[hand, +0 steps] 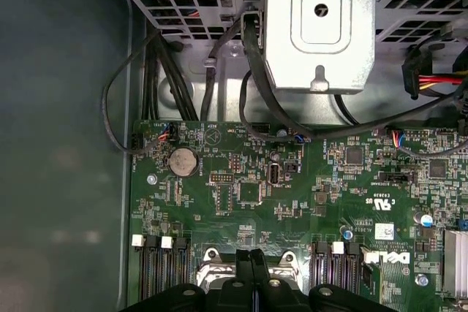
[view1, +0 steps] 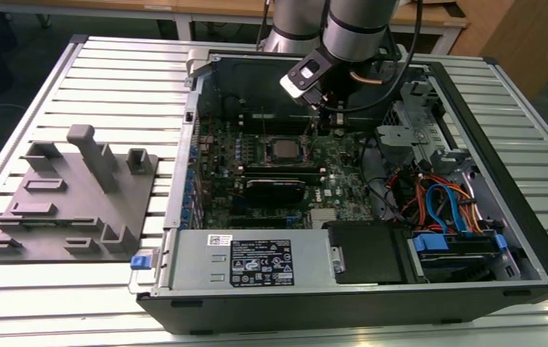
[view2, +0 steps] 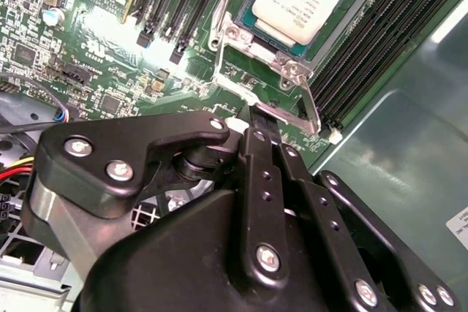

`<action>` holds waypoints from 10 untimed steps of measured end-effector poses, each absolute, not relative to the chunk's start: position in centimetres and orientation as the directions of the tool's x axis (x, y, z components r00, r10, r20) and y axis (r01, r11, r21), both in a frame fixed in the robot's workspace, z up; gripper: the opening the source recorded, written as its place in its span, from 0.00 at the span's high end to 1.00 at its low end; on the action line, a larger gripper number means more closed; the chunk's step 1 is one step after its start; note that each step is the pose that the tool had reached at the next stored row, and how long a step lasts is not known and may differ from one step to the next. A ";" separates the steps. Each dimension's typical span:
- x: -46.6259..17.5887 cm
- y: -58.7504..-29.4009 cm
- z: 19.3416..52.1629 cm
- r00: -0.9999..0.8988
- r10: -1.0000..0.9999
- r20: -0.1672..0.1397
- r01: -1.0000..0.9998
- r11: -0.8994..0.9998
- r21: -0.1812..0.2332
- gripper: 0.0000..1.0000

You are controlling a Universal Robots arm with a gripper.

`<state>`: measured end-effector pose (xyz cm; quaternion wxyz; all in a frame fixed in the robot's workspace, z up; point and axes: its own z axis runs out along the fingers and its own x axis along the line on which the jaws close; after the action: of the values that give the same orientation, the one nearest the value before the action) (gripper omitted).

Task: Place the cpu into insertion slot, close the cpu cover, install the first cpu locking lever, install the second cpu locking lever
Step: 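Close the cpu cover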

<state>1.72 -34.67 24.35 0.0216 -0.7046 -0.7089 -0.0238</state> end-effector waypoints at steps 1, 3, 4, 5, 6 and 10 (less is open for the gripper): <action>1.7 -34.7 24.3 -0.006 0.998 0.064 1.000 0.006 0.003 0.89; 1.6 -34.7 24.3 -0.006 0.998 0.064 1.000 0.006 0.003 0.89; 1.6 -34.7 24.3 -0.006 0.998 0.064 1.000 0.006 0.003 0.89; 1.6 -34.7 24.3 -0.006 0.998 0.064 1.000 0.006 0.003 0.89; 1.6 -34.7 24.3 -0.006 0.998 0.064 1.000 0.006 0.003 0.89; 1.5 -34.7 24.3 -0.006 0.998 0.064 1.000 0.006 0.003 0.89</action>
<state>1.50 -34.67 24.34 0.0216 -0.7046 -0.7089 -0.0238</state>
